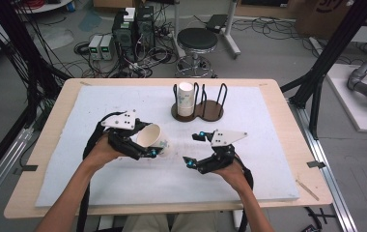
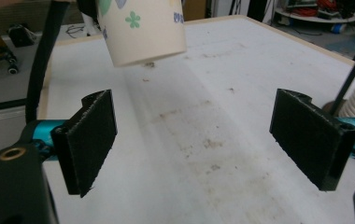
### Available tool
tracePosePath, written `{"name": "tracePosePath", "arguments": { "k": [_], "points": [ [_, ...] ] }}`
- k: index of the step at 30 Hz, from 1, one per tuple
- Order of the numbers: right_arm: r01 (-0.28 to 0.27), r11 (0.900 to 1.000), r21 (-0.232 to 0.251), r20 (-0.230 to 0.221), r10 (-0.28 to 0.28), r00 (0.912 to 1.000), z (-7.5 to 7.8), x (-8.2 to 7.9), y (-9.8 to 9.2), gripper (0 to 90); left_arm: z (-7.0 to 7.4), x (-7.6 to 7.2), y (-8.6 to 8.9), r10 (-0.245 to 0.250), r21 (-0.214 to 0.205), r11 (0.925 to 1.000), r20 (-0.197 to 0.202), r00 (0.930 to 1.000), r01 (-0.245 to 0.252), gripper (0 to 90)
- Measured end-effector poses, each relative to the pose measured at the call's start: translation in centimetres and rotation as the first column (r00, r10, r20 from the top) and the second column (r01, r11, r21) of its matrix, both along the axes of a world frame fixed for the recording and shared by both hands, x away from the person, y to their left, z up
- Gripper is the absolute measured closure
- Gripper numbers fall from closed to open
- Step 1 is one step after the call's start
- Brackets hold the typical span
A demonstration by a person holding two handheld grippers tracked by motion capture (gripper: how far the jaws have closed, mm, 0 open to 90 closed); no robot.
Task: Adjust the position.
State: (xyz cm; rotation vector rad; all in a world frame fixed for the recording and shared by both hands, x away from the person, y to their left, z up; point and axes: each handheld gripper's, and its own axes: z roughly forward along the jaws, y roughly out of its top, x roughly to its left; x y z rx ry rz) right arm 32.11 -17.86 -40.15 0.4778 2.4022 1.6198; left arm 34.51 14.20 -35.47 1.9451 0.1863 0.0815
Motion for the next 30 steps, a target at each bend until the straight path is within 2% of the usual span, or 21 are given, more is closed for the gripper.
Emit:
{"name": "tracePosePath", "arguments": {
  "k": [3, 6, 8, 14, 18, 22, 26, 30],
  "points": [
    [0.023, 0.9997, -0.010, -0.007, -0.023, 0.9997, -0.3, -0.1, -0.6, 15.1, 0.1, 0.2, 0.0, 0.002, 0.023, 0.9997, -0.001, 1.0000, -0.002, 29.7],
    [0.063, 0.9980, -0.010, -0.017, -0.063, 0.9978, -0.6, -0.1, -1.4, 15.1, 0.4, 0.4, 0.1, 0.003, 0.072, 0.9974, 0.003, 1.0000, -0.003, 29.7],
    [0.090, 0.9959, -0.009, -0.019, -0.091, 0.9957, -0.9, -0.2, -2.0, 15.1, 0.5, 0.6, 0.0, 0.001, 0.081, 0.9967, 0.000, 1.0000, -0.001, 29.7],
    [0.157, 0.9874, -0.021, -0.025, -0.158, 0.9872, -1.5, 0.0, -3.6, 15.1, 0.8, 1.0, 0.0, 0.024, 0.130, 0.9913, -0.001, 0.9997, -0.024, 29.8],
    [0.208, 0.9776, -0.031, -0.028, -0.209, 0.9775, -1.8, 0.0, -4.6, 15.1, 0.8, 1.3, -0.1, 0.037, 0.163, 0.9859, -0.009, 0.9993, -0.035, 29.8],
    [0.251, 0.9674, -0.036, -0.033, -0.252, 0.9671, -2.2, 0.1, -5.4, 15.1, 1.1, 1.6, -0.3, 0.044, 0.210, 0.9768, -0.008, 0.9990, -0.041, 29.9],
    [0.295, 0.9540, -0.051, -0.036, -0.297, 0.9541, -2.6, 0.2, -6.0, 15.1, 1.5, 1.9, -0.6, 0.044, 0.262, 0.9642, -0.006, 0.9990, -0.041, 29.9],
    [0.327, 0.9430, -0.061, -0.035, -0.329, 0.9435, -3.1, 0.3, -6.5, 15.2, 1.5, 2.3, -0.8, 0.057, 0.317, 0.9471, -0.005, 0.9983, -0.053, 29.9]
  ]
}}
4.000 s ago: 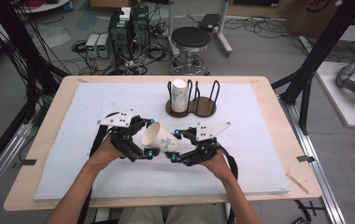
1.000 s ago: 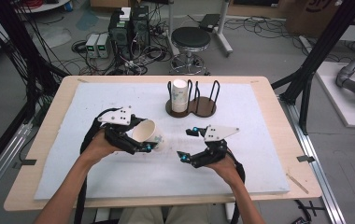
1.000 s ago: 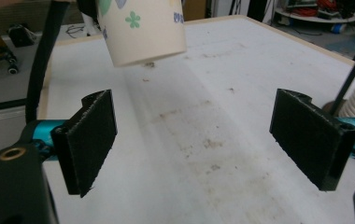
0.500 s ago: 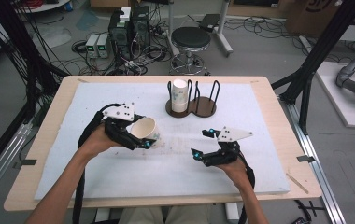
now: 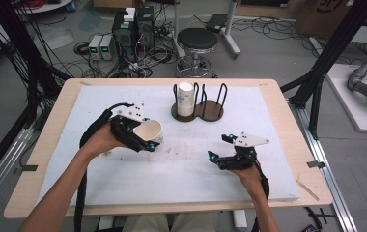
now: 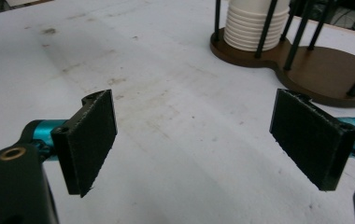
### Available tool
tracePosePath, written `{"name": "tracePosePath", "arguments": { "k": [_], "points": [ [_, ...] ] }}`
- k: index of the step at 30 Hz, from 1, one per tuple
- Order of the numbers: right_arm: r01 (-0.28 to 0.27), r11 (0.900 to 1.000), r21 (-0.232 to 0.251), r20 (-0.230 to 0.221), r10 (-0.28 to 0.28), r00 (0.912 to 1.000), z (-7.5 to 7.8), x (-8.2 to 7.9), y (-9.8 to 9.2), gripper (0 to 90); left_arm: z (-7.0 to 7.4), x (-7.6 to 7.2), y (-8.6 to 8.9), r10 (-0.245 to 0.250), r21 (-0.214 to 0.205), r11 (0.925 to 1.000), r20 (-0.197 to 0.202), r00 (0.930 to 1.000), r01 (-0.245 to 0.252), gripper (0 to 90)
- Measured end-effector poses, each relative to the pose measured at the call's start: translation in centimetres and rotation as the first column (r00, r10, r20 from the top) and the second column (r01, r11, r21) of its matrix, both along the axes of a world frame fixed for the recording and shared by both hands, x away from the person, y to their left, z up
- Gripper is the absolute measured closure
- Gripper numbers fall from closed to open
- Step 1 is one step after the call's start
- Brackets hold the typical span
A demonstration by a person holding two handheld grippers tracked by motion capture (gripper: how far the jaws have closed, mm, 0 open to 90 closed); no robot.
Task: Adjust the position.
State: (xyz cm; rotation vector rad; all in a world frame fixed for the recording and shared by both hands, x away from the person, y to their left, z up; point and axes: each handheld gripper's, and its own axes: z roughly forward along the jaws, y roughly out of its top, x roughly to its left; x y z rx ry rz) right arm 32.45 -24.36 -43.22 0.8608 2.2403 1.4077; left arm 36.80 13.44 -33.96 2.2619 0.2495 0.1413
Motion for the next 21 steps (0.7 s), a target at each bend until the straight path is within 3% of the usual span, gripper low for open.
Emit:
{"name": "tracePosePath", "arguments": {
  "k": [7, 21],
  "points": [
    [0.036, 0.9994, 0.005, -0.007, -0.036, 0.9993, -0.4, 0.1, -0.4, 15.1, 0.0, 0.6, -0.2, 0.004, 0.097, 0.9953, 0.003, 1.0000, -0.004, 29.8],
    [0.068, 0.9973, -0.025, -0.040, -0.069, 0.9968, -1.3, 0.4, -0.7, 15.2, 0.0, 1.4, -1.1, -0.004, 0.159, 0.9873, -0.013, 0.9999, 0.006, 29.7]
  ]
}}
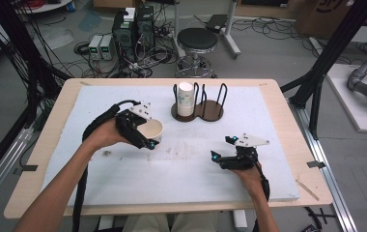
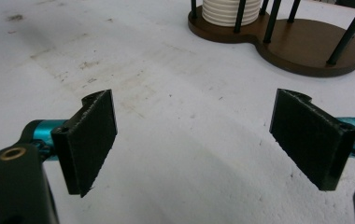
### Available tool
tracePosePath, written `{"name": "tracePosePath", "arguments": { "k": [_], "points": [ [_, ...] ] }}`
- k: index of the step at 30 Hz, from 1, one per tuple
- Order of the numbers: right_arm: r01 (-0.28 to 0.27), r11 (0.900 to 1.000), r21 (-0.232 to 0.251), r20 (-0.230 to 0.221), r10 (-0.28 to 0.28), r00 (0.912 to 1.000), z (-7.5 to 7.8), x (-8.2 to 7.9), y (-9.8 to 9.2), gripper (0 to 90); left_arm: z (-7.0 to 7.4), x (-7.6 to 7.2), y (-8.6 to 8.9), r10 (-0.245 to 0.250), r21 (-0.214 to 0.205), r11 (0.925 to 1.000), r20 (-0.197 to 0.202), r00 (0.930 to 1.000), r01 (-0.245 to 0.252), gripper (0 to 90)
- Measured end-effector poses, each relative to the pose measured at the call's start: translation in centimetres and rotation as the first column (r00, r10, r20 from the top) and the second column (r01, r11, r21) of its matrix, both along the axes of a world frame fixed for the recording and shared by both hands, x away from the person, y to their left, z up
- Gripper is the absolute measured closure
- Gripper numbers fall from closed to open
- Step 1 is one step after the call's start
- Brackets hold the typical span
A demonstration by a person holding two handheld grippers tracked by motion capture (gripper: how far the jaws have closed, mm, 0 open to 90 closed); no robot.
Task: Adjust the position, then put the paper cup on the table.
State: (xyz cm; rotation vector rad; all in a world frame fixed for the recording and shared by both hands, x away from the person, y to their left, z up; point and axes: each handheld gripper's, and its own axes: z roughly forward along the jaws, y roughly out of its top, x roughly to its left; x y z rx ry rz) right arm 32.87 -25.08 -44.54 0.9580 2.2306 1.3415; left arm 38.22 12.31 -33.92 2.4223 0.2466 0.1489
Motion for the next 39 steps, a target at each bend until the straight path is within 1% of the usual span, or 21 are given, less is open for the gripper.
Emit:
{"name": "tracePosePath", "arguments": {
  "k": [2, 6, 8, 9, 12, 20, 22, 26, 29, 34, 36, 38, 39],
  "points": [
    [0.004, 1.0000, 0.001, -0.007, -0.004, 1.0000, -0.1, 0.0, 0.0, 15.2, 0.0, 0.0, -0.1, -0.003, 0.004, 1.0000, 0.000, 1.0000, 0.003, 29.7],
    [0.003, 1.0000, -0.005, -0.008, -0.003, 1.0000, -0.3, 0.0, -0.1, 15.2, -0.1, 0.1, -0.2, -0.004, 0.008, 1.0000, -0.001, 1.0000, 0.004, 29.7],
    [0.005, 1.0000, -0.003, -0.012, -0.005, 0.9999, -0.4, 0.0, -0.1, 15.2, -0.2, 0.1, -0.2, -0.002, 0.001, 1.0000, -0.002, 1.0000, 0.002, 29.7],
    [0.006, 1.0000, 0.001, -0.012, -0.006, 0.9999, -0.4, 0.0, -0.1, 15.2, -0.2, 0.1, -0.2, -0.005, 0.007, 1.0000, -0.001, 1.0000, 0.005, 29.7],
    [0.008, 1.0000, 0.005, -0.017, -0.008, 0.9998, -0.4, 0.0, -0.2, 15.2, -0.2, 0.1, -0.2, -0.006, 0.005, 1.0000, -0.001, 1.0000, 0.006, 29.8],
    [0.011, 0.9999, 0.007, -0.014, -0.011, 0.9998, -0.4, 0.0, -0.2, 15.2, -0.2, 0.2, -0.1, -0.001, 0.005, 1.0000, 0.000, 1.0000, 0.001, 29.8],
    [0.012, 0.9999, 0.007, -0.020, -0.012, 0.9997, -0.4, 0.0, -0.2, 15.2, -0.2, 0.2, -0.1, 0.000, 0.004, 1.0000, 0.000, 1.0000, 0.000, 29.8],
    [0.012, 0.9999, 0.005, -0.013, -0.012, 0.9998, -0.4, 0.0, -0.2, 15.2, -0.3, 0.2, -0.2, 0.001, 0.002, 1.0000, 0.002, 1.0000, -0.001, 29.8],
    [0.013, 0.9999, 0.004, -0.015, -0.013, 0.9998, -0.4, 0.0, -0.2, 15.2, -0.3, 0.3, -0.3, -0.002, 0.008, 1.0000, -0.001, 1.0000, 0.002, 29.8],
    [0.015, 0.9999, 0.003, -0.013, -0.014, 0.9998, -0.4, 0.0, -0.2, 15.2, -0.6, 0.5, -0.6, -0.004, 0.016, 0.9999, 0.001, 1.0000, 0.004, 29.8],
    [0.014, 0.9999, 0.004, -0.011, -0.014, 0.9998, -0.4, 0.0, -0.2, 15.2, -0.9, 0.7, -0.7, 0.001, 0.017, 0.9999, -0.005, 1.0000, -0.001, 29.8],
    [0.014, 0.9999, 0.004, -0.011, -0.014, 0.9998, -0.4, 0.0, -0.2, 15.2, -1.1, 0.9, -1.0, -0.004, 0.027, 0.9996, -0.008, 1.0000, 0.004, 29.8],
    [0.014, 0.9999, 0.005, -0.013, -0.014, 0.9998, -0.4, 0.0, -0.2, 15.2, -1.3, 1.0, -1.1, -0.001, 0.023, 0.9997, -0.007, 1.0000, 0.001, 29.8]
  ]
}}
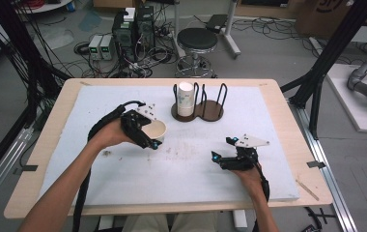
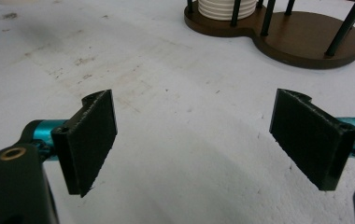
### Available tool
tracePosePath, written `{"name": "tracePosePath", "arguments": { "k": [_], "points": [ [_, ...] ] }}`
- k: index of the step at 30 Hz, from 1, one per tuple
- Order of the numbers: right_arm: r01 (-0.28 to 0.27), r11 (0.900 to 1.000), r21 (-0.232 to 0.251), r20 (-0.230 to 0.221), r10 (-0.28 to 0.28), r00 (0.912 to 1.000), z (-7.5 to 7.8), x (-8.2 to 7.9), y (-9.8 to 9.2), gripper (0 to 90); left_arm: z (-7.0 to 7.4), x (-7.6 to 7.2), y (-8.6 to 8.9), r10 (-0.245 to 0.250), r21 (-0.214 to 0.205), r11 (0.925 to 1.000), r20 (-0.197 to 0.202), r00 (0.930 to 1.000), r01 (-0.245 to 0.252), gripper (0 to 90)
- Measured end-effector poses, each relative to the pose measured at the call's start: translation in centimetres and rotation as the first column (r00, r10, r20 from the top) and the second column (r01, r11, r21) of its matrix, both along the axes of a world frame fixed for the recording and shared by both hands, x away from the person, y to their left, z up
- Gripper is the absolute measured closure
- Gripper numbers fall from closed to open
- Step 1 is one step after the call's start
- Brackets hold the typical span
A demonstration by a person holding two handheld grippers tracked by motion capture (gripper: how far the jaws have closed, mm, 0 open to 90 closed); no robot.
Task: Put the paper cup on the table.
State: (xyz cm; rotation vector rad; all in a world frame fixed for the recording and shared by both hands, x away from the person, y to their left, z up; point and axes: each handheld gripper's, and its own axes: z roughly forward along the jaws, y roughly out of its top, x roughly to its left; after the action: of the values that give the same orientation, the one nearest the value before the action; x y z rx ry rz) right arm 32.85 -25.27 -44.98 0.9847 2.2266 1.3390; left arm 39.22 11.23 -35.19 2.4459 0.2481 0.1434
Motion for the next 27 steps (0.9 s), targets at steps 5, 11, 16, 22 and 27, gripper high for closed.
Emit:
{"name": "tracePosePath", "arguments": {
  "k": [5, 11, 16, 22, 27],
  "points": [
    [-0.002, 1.0000, 0.001, -0.002, 0.002, 1.0000, 0.0, 0.0, 0.0, 15.2, -0.7, 0.4, -0.5, 0.004, 0.005, 1.0000, -0.013, 0.9999, -0.004, 29.8],
    [-0.003, 1.0000, -0.002, -0.002, 0.003, 1.0000, 0.0, 0.0, 0.0, 15.2, -1.9, 0.9, -1.2, 0.002, 0.015, 0.9999, -0.027, 0.9996, -0.001, 29.8],
    [-0.006, 1.0000, -0.005, -0.001, 0.006, 1.0000, 0.0, 0.1, 0.0, 15.2, -2.4, 1.4, -1.6, 0.013, 0.024, 0.9996, -0.029, 0.9995, -0.012, 29.9],
    [-0.007, 1.0000, 0.000, -0.003, 0.007, 1.0000, 0.0, 0.0, 0.0, 15.2, -3.1, 1.8, -2.1, 0.027, 0.036, 0.9990, -0.035, 0.9990, -0.026, 29.9],
    [-0.005, 1.0000, 0.001, -0.002, 0.005, 1.0000, 0.0, 0.0, 0.0, 15.2, -3.8, 2.1, -2.7, 0.031, 0.057, 0.9979, -0.025, 0.9992, -0.029, 29.9]
  ]
}}
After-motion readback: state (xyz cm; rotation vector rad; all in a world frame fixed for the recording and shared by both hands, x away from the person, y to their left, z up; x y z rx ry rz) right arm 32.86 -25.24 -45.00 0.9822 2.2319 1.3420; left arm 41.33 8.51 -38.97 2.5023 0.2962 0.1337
